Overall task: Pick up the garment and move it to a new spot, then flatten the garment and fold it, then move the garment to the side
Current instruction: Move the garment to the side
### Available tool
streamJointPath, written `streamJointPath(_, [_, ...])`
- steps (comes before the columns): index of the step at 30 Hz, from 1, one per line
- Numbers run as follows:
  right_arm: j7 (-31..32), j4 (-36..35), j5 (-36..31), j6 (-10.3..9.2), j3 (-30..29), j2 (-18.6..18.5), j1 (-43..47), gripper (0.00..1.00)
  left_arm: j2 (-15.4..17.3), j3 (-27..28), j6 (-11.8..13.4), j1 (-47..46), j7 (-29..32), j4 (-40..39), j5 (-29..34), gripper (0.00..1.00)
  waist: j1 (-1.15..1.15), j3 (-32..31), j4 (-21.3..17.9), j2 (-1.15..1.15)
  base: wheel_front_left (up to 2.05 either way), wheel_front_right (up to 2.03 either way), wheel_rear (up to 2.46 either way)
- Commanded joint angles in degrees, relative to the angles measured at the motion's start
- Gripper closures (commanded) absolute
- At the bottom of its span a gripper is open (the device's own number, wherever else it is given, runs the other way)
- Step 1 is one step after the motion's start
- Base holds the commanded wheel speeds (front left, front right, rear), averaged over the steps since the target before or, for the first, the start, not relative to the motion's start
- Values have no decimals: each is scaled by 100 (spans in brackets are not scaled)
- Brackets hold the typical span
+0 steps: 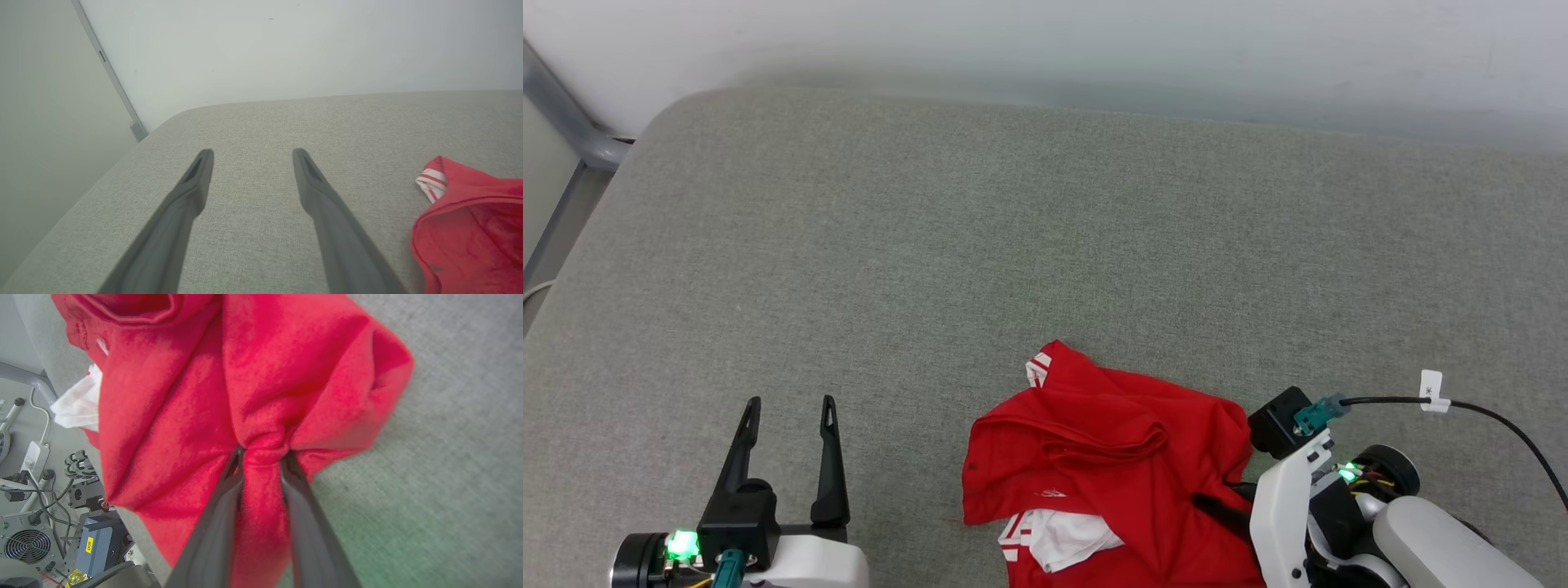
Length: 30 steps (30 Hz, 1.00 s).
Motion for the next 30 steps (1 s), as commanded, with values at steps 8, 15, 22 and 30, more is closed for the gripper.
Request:
streamJointPath(8, [-492, 127, -159, -11, 1, -182, -300, 100, -2, 10, -6, 95, -26, -15, 33, 0, 0, -94, -258, 0, 0, 0, 0])
streamJointPath(15, [-707, 102, -366, -9, -122, -345, -616, 100, 4, 88, 19, 163, -26, -109, 11, 0, 0, 2, -983, 0, 0, 0, 0])
streamJointPath(22, [-853, 83, -576, -9, -364, -580, -934, 100, 98, 110, -6, 5, -27, -180, 70, 0, 0, 169, -1806, 0, 0, 0, 0])
streamJointPath(30, [-966, 143, -858, -8, -619, -750, -1237, 100, 223, 110, -32, -198, -26, -242, 99, 0, 0, 458, -2311, 0, 0, 0, 0])
